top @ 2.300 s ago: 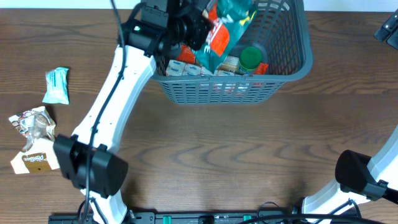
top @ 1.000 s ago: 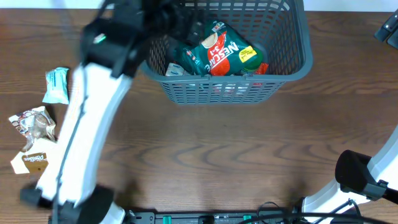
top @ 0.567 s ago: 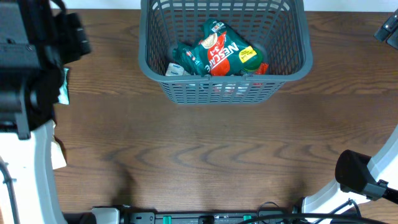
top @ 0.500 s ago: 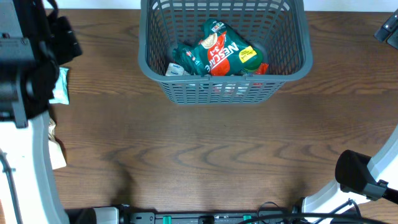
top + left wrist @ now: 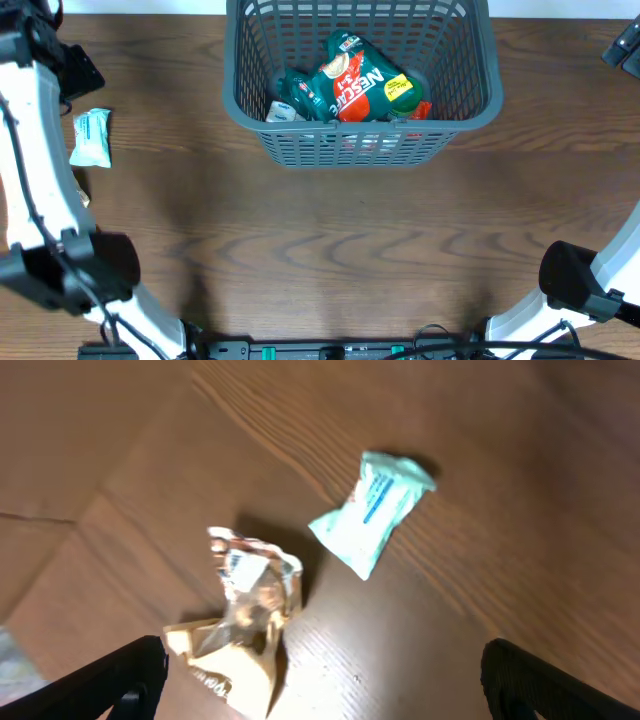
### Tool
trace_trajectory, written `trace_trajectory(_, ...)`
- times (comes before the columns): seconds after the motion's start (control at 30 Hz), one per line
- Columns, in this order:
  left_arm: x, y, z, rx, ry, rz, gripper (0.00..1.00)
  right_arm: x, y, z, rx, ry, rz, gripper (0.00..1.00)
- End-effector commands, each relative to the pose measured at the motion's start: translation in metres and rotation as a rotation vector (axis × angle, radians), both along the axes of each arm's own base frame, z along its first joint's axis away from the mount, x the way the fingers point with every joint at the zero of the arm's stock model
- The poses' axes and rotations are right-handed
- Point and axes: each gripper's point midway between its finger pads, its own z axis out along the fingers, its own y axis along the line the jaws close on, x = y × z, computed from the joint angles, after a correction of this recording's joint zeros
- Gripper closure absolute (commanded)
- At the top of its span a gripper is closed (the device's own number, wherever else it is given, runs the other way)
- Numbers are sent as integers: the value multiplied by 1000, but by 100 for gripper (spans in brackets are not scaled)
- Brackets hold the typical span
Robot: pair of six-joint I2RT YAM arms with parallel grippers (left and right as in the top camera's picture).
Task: Pack container
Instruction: 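Move the left gripper to the light-blue packet and grasp it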
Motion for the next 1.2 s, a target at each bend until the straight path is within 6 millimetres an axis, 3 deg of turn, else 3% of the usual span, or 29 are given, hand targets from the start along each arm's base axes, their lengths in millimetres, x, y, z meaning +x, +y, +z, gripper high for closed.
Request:
trace_trajectory(0.0,13,4,-47,-103,98,-97,1,1,-1,-2,8,-2,-16,1)
trace_trajectory(0.17,32,5,-103,-222,172,-275,2,1,-1,-2,8,-2,-16,1)
trace_trajectory(0.3,43,11,-131,-253,188,-337,1,1,-1,-2,8,-2,-16,1)
trace_trajectory(0.4,50,16,-140,-246,183,-370,1,1,-1,-2,8,-2,-16,1)
trace_trajectory(0.73,78,30,-143,-178,100,-398,1,1,-1,-2,8,-2,-16,1)
trace_trajectory(1.17,67,46,-201,-253,183,-330,1,1,-1,-2,8,-2,-16,1)
